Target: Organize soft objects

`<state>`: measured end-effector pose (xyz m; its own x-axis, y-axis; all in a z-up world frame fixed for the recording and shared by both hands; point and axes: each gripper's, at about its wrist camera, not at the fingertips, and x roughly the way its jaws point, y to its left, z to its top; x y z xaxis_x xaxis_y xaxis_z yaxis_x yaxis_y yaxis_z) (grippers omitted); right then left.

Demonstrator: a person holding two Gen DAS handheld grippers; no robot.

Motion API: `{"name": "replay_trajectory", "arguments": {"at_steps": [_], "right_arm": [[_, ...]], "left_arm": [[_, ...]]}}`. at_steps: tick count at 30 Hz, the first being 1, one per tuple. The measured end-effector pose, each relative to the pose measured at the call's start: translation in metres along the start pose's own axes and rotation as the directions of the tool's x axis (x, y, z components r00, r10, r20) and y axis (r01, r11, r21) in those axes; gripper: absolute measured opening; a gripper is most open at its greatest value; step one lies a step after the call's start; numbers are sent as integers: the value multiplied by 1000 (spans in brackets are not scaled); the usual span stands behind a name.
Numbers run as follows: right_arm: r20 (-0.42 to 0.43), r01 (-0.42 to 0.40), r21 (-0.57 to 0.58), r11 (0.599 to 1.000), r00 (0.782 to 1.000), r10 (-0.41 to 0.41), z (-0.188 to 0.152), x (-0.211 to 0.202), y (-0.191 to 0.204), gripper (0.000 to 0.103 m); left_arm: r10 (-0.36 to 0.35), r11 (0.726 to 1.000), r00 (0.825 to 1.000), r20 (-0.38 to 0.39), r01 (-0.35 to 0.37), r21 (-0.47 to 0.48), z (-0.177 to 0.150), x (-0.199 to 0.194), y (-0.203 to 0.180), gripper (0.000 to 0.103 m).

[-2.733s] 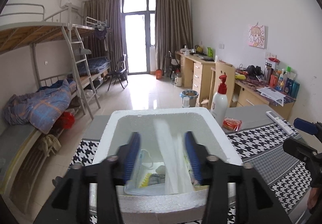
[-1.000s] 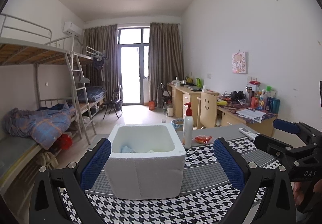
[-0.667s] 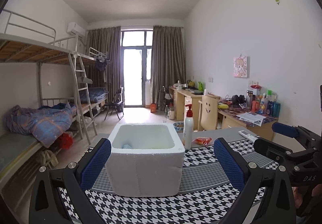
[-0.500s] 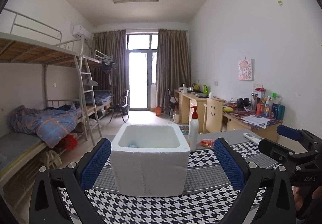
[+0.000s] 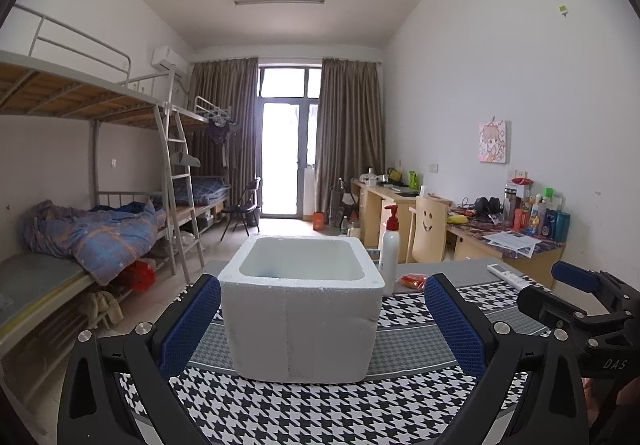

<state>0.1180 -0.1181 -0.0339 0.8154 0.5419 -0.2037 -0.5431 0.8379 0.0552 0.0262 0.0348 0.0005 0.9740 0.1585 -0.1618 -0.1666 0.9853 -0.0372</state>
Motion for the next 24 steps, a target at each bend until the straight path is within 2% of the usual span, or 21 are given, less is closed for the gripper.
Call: {"name": "replay_trajectory", "arguments": {"at_steps": [12,24], "right_arm": [[-26,39,5,999,999,-38,-9,3,-2,102],[-51,23,-18,1000,998,-24,-12,7,6,102]], "left_arm": [[21,1000,1000,-21,-21,12,-10,5,-1,102],[23,1000,999,-49,-22,18,-17,7,2,102]]}}
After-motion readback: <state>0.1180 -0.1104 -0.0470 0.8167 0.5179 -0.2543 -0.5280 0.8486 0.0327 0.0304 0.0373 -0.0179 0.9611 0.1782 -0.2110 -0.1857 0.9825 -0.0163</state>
